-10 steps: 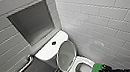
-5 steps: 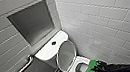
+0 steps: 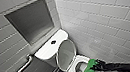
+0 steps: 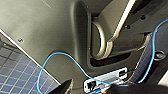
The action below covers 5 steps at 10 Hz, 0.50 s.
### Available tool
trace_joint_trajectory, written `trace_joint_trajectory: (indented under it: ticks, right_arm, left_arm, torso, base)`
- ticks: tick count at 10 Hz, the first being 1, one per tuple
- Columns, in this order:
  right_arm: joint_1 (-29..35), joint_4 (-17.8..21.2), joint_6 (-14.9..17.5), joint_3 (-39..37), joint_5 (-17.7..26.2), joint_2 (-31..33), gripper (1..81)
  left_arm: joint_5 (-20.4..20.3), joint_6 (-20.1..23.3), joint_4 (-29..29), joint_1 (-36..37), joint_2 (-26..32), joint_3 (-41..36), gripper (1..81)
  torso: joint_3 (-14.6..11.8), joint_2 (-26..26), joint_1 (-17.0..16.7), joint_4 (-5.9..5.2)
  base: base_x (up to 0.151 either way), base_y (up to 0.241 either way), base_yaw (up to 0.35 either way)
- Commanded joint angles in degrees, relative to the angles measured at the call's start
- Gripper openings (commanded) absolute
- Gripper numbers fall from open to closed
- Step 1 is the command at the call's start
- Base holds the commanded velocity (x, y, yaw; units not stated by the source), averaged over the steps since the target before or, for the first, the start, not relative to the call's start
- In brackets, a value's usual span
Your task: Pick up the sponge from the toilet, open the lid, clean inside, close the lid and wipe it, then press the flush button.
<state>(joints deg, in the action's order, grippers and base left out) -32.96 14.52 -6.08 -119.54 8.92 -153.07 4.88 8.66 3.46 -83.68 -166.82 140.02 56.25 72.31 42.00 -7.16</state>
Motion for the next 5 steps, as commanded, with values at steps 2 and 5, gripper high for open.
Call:
trace_joint_trajectory:
  ticks: [2, 5]
  right_arm:
    - [8.9, 0.6, -0.1, 0.5, 2.2, 0.0, 1.0]
    - [9.5, 0.3, -0.1, -0.2, 2.2, -1.0, 1.0]
  left_arm:
    - [4.8, -0.2, -0.7, -0.7, 0.4, -0.4, 81.1]
    - [4.5, -0.2, -0.7, -0.6, 0.4, -0.4, 81.1]
  torso:
    - [0.3, 0.0, 0.0, 0.0]
    - [0.3, 0.0, 0.0, 0.0]
  base:
    - [0.0, 0.0, 0.0]
    - [0.047, 0.0, 0.0]
